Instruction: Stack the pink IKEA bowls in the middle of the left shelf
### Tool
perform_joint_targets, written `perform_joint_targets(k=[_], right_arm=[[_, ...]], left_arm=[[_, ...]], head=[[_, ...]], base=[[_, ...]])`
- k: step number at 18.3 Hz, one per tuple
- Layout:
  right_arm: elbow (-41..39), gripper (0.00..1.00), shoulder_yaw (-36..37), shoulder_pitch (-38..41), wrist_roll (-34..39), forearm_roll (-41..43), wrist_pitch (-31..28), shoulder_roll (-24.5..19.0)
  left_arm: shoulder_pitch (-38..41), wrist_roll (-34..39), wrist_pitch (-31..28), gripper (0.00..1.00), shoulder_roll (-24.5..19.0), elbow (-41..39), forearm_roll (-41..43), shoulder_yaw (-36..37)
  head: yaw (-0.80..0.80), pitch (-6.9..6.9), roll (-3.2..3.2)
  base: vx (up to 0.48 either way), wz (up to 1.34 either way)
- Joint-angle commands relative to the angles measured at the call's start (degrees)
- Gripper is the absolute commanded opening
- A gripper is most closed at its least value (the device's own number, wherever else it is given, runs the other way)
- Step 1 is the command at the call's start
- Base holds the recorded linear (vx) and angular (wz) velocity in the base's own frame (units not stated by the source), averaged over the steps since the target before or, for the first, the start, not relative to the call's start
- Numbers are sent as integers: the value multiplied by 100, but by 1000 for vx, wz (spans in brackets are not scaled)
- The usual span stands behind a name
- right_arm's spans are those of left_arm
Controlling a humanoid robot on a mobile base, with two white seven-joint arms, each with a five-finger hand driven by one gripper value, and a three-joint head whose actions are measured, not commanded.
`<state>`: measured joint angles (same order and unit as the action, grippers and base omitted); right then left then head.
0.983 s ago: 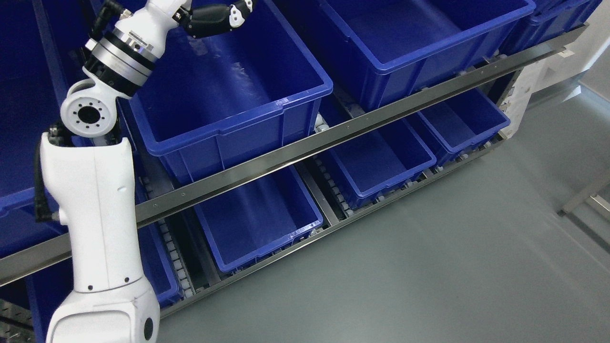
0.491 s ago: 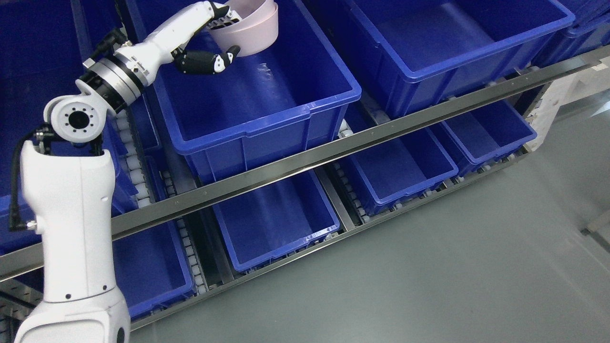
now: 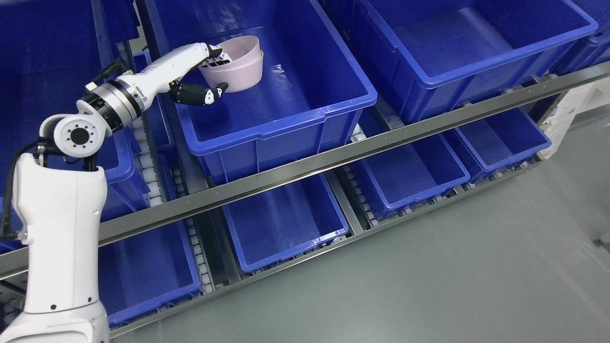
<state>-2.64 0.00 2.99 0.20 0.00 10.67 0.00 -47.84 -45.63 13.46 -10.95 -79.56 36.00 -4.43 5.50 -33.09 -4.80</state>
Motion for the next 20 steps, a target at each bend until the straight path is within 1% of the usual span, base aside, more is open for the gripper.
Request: perform_joint_targets(k=[1,2,4,7,9,10,11,12,13,14,15,16,17,18,20], right_arm=[[0,100,53,0,-2,-44,-4,100],[0,100,53,0,-2,-44,-4,100],[0,100,53,0,-2,-44,-4,100],[0,100,61,0,-2,-44,-4,100],[0,100,61,0,-2,-44,-4,100],[0,100,53,0,-2,-44,-4,100],[0,100,61,0,-2,-44,-4,100],[0,100,53,0,-2,-44,-4,100],[0,100,53,0,7,-44,-4,100],[0,100,53,0,-2,-44,-4,100],[0,100,53,0,-2,-44,-4,100],[0,100,53,0,-2,-44,-4,100],[0,100,61,0,-2,-44,-4,100],[0,100,53,0,-2,-44,-4,100],[0,100,53,0,-2,-44,-4,100]], left_arm=[[108,54,-2,26,-22,221,48,205],[134,115,-2,29,-4,239,56,205],[134,387,-36,47,5,335,74,205],[117,537,-334,67,13,335,74,188],[82,660,-528,82,179,344,39,118],[64,956,-546,90,337,344,-5,-13],[38,1325,-547,96,556,344,-75,-206],[29,2007,-538,99,995,344,-328,-582],[29,2545,-538,99,995,344,-643,-803],[38,3133,-538,99,995,344,-1299,-779],[46,3652,-633,99,995,344,-2254,-649],[99,4006,-869,99,995,309,-2960,-534],[143,4314,-1194,99,995,240,-3237,-455],[248,4595,-1362,99,995,126,-3274,-410],[423,4686,-1373,100,995,2,-3310,-305]], head=[[0,0,0],[0,0,0],[0,0,0],[0,0,0],[0,0,0],[0,0,0],[0,0,0],[0,0,0],[0,0,0],[0,0,0],[0,0,0],[0,0,0],[0,0,0],[0,0,0],[0,0,0]], base=[[3,-21],[0,0],[0,0],[0,0],[0,0],[0,0],[0,0],[0,0],[0,0],[1,-16],[1,-16],[2,-20],[2,-20],[0,0],[0,0]])
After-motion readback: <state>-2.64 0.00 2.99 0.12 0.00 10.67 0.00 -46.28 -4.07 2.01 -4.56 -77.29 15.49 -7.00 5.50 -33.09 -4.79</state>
